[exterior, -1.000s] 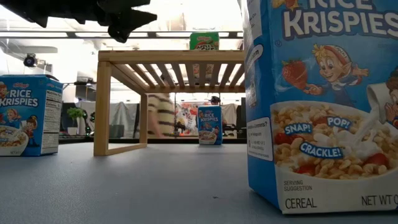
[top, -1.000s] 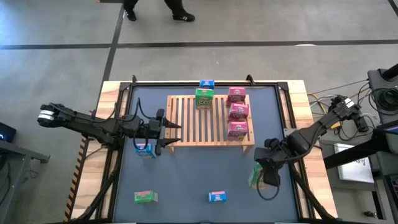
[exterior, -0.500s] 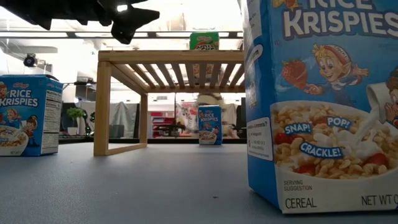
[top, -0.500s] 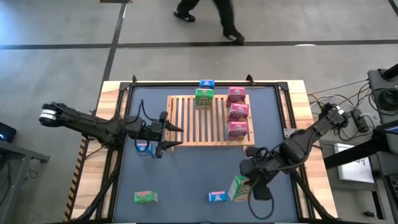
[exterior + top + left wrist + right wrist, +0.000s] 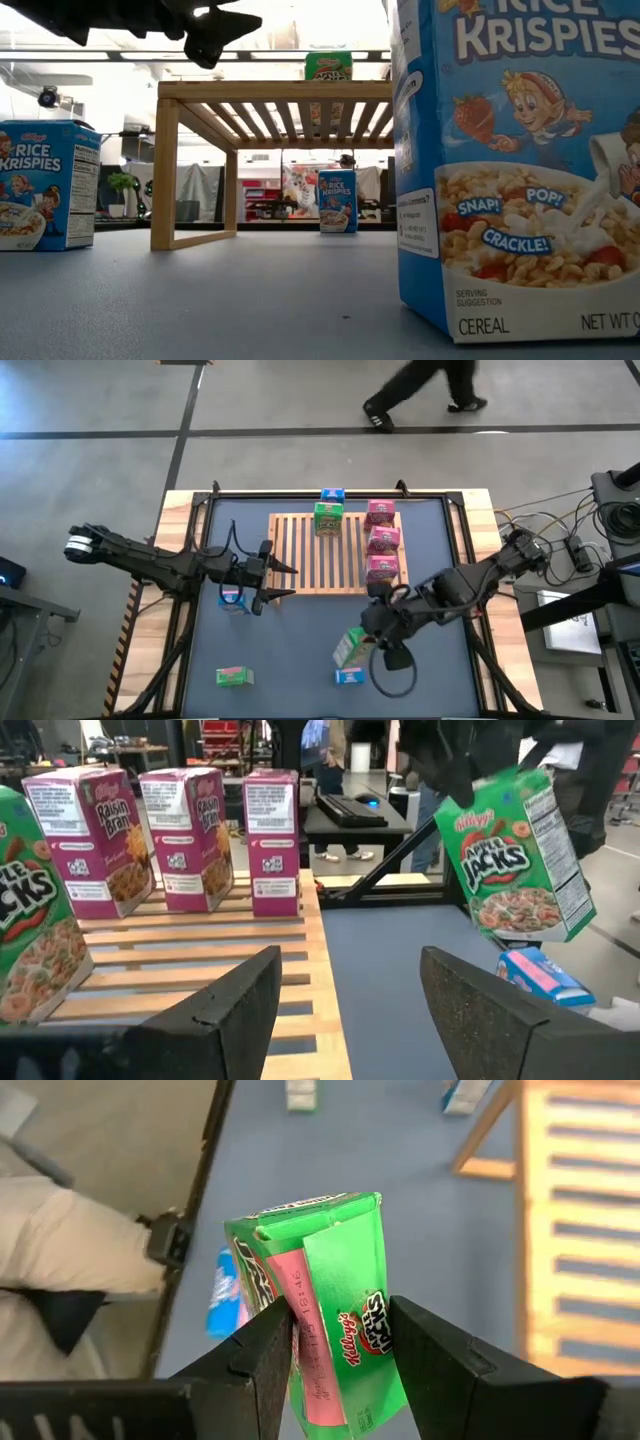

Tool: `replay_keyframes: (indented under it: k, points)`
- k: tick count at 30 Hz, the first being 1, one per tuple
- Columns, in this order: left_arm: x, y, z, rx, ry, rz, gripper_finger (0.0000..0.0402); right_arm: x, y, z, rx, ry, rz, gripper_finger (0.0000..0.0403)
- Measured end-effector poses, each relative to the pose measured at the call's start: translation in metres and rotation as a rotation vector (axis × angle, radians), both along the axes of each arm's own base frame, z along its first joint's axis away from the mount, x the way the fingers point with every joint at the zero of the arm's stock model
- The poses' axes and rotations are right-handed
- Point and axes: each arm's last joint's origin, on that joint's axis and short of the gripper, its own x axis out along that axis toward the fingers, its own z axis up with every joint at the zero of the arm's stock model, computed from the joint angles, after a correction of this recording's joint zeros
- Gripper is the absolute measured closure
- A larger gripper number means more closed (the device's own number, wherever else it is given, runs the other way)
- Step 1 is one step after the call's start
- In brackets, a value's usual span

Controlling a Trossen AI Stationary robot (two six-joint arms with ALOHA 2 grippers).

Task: Stack cereal on shelf
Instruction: Put the top green cereal box on the shelf aligned with the other green cereal box

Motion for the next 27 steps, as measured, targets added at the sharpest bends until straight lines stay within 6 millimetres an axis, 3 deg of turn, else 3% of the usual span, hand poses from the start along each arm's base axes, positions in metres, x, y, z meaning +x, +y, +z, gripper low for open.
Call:
replay_keyframes:
  k: [15, 27]
  points:
    - [-0.013, 0.003, -0.001, -0.020, 0.095, 0.052, 0.0178, 0.028, -0.047, 0.042, -0.141, -0.155, -0.027, 0.0252]
    - [-0.013, 0.003, -0.002, -0.033, 0.106, 0.060, 0.0178, 0.039, -0.101, 0.038, -0.280, -0.121, -0.190, 0.0252]
